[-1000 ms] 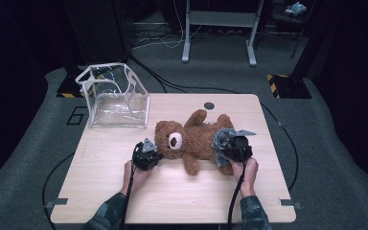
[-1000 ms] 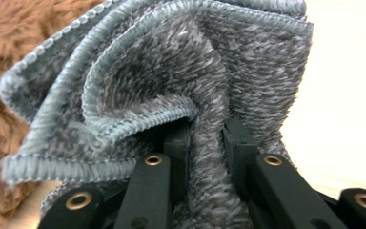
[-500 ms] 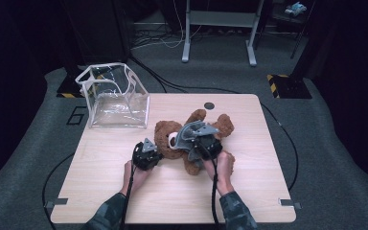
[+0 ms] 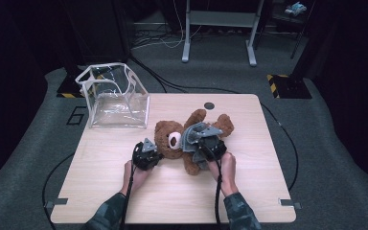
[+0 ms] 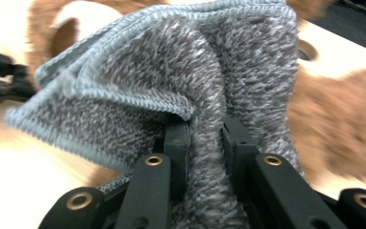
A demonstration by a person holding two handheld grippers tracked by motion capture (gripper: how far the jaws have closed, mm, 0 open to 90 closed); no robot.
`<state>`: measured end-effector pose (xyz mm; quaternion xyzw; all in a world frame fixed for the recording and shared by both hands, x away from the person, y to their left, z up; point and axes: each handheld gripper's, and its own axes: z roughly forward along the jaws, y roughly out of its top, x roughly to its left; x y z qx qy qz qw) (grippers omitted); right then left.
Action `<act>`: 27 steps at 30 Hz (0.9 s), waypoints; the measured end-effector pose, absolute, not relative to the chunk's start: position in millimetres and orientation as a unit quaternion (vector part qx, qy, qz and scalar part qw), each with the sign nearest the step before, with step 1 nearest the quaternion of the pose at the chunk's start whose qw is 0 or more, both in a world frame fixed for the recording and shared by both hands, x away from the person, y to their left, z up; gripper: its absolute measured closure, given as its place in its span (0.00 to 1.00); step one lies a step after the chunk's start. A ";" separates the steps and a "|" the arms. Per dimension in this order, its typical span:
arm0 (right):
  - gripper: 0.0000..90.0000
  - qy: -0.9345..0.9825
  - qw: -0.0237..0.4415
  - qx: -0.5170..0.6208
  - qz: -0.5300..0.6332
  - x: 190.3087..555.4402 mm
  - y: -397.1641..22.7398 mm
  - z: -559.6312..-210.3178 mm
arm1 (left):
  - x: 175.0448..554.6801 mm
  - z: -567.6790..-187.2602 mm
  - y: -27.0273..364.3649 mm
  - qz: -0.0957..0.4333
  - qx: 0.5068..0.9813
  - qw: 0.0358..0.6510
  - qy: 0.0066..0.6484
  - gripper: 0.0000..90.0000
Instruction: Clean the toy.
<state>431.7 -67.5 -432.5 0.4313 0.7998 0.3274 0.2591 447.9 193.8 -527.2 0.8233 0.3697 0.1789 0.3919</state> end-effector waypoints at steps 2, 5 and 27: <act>0.84 0.791 0.264 0.443 0.330 431.9 -81.9 -431.4 | 447.9 -527.3 193.7 0.179 0.823 0.392 0.370 0.91; 0.84 0.779 0.266 0.465 0.326 434.0 -102.9 -432.9 | 447.9 -527.2 193.8 0.178 0.823 0.392 0.370 0.91; 0.84 0.770 0.235 0.465 0.369 423.6 -100.6 -426.5 | 447.6 -527.0 193.6 0.181 0.824 0.389 0.371 0.91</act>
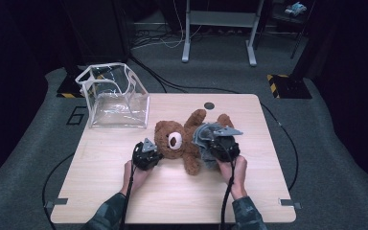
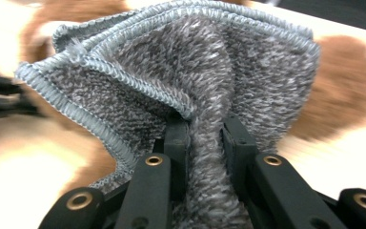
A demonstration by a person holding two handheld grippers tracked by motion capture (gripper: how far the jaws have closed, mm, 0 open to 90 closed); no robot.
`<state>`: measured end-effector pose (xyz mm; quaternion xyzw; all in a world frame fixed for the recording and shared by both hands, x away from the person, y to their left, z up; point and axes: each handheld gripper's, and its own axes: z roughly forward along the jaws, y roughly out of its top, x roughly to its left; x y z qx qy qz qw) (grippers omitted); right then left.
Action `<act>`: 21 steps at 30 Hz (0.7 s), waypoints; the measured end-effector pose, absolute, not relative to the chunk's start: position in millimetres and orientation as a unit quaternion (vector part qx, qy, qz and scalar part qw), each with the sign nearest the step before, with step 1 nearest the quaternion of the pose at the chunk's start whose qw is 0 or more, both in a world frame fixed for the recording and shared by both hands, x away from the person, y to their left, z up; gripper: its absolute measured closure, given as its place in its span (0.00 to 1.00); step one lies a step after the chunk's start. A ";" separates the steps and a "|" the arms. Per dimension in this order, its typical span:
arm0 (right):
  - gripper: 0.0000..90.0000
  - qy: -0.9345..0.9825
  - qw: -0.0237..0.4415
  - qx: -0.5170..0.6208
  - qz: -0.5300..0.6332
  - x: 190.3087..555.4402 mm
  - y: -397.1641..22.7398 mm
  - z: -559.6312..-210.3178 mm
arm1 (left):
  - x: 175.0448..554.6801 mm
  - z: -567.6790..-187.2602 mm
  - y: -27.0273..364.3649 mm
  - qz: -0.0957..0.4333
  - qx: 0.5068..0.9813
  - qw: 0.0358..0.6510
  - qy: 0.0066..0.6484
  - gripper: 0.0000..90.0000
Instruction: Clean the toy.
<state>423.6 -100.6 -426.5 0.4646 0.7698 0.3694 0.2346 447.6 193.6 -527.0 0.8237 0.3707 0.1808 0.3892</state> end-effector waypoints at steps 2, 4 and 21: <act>0.84 0.778 0.224 0.454 0.371 425.0 -84.5 -429.4 | 447.4 -527.0 193.4 0.182 0.824 0.389 0.371 0.90; 0.84 0.788 0.211 0.444 0.370 427.9 -70.6 -434.2 | 447.3 -527.0 193.4 0.182 0.823 0.389 0.371 0.90; 0.85 0.853 0.186 0.407 0.271 429.9 -9.6 -480.4 | 447.5 -526.8 193.9 0.187 0.822 0.385 0.375 0.90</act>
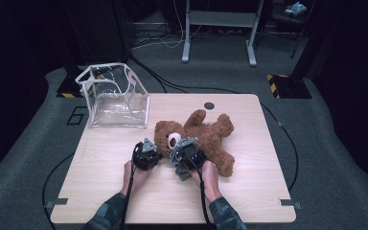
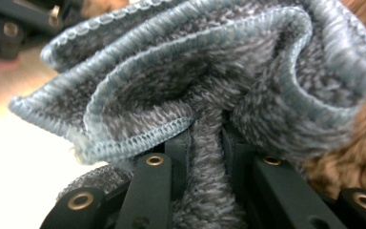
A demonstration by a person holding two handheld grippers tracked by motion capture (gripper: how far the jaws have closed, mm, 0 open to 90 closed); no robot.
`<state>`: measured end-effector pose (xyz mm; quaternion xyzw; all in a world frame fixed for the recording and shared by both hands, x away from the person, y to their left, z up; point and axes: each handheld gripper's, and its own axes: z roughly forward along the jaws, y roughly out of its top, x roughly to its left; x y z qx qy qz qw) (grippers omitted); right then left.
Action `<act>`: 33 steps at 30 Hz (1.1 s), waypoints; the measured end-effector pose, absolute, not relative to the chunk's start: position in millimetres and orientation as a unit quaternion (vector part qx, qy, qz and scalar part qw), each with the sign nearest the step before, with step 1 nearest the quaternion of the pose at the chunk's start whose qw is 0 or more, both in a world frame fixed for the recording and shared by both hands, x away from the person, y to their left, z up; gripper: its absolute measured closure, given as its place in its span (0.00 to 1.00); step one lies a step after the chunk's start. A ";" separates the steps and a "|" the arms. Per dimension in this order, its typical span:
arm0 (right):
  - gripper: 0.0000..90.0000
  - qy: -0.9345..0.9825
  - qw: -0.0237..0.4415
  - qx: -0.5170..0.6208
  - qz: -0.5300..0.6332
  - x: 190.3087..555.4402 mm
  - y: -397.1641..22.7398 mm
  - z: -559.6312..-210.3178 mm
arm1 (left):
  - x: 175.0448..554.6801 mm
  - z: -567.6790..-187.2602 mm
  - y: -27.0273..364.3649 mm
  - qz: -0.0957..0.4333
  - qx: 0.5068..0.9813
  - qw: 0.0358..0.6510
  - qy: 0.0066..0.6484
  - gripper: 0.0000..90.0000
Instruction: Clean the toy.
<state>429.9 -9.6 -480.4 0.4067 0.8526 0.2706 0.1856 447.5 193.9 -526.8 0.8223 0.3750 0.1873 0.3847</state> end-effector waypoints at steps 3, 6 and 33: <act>0.85 0.857 0.177 0.403 0.267 424.8 -13.2 -479.5 | 447.5 -526.7 194.0 0.187 0.823 0.385 0.374 0.90; 0.85 0.859 0.170 0.404 0.266 416.3 -19.3 -478.1 | 447.6 -527.1 193.6 0.187 0.821 0.388 0.374 0.90; 0.85 0.851 0.138 0.409 0.298 410.5 -41.7 -476.4 | 447.6 -526.9 193.8 0.183 0.823 0.388 0.373 0.90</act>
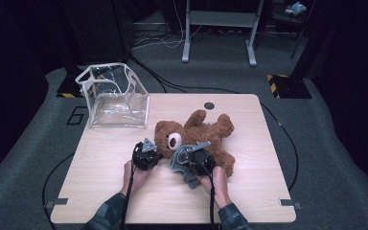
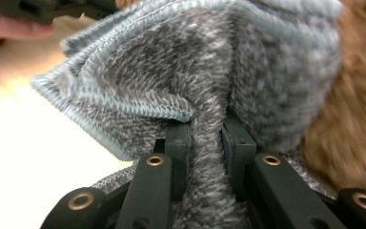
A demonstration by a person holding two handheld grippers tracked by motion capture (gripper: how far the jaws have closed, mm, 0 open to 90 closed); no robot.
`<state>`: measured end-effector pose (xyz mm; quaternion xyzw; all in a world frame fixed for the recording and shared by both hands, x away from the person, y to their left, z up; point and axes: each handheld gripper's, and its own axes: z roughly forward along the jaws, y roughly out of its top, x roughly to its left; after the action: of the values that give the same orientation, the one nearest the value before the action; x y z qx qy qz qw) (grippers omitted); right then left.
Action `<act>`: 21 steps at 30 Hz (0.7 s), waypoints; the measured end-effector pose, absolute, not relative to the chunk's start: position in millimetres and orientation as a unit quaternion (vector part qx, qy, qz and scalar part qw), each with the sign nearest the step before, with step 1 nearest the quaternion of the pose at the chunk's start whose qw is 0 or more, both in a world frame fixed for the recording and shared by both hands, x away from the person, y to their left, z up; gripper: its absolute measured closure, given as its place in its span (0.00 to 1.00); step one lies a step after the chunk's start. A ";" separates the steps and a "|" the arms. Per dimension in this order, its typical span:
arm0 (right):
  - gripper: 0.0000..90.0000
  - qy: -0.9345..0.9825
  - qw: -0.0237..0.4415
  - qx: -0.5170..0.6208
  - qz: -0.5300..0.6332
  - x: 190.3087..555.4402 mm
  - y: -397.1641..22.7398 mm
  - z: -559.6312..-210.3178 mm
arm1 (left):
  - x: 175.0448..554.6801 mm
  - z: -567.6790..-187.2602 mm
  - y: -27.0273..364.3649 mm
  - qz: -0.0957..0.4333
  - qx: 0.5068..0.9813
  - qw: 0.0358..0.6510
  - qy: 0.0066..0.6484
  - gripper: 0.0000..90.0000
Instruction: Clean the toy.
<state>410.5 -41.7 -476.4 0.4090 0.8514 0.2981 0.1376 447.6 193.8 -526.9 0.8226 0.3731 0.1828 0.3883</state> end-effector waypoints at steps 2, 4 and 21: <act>0.85 0.853 0.138 0.406 0.298 404.8 -46.7 -474.5 | 447.6 -527.0 193.8 0.183 0.822 0.388 0.373 0.90; 0.85 0.857 0.136 0.402 0.294 400.5 -49.4 -472.5 | 447.7 -526.6 194.0 0.181 0.824 0.387 0.373 0.90; 0.85 0.775 0.244 0.467 0.349 429.4 -88.7 -438.6 | 447.6 -526.5 194.1 0.181 0.824 0.386 0.373 0.90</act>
<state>429.4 -88.7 -438.6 0.4671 0.7747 0.3494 0.2441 447.6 194.1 -526.5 0.8242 0.3725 0.1806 0.3865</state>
